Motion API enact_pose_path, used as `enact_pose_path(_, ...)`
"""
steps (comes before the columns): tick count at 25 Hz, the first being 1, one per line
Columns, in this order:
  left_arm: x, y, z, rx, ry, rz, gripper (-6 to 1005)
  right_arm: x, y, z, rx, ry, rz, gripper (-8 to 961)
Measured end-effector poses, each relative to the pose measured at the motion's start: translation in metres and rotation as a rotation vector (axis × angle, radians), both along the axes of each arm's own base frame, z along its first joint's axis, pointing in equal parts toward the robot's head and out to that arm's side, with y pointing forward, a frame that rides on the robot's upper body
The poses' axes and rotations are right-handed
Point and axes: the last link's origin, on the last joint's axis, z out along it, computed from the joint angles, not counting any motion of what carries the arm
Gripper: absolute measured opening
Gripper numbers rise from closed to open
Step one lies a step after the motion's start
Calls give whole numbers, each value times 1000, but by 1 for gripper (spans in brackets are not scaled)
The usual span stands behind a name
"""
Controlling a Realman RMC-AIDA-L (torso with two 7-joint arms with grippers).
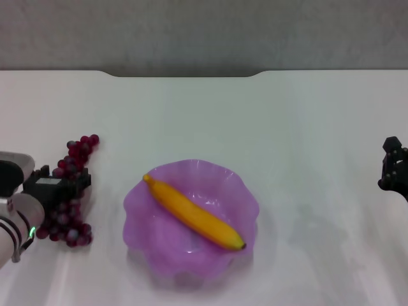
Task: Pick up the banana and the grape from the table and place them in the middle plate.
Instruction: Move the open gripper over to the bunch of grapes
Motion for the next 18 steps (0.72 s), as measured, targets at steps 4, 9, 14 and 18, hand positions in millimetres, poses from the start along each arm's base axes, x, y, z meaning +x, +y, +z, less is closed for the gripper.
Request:
enact_pose_path(4,-2,-3,-6,-39,25,5,894,0,0,0,0,0,0,0)
enact_pose_path(9,-3,-5,-10,-66,35,20,878,0,0,0,0,0,0,0)
enact_pose_path(14,-2,-5,-12,-81,41,20,847,0,0,0,0,0,0,0)
enact_pose_path(18,-1,-5,-12,-75,34,20,821,0,0,0,-1,0,0,0)
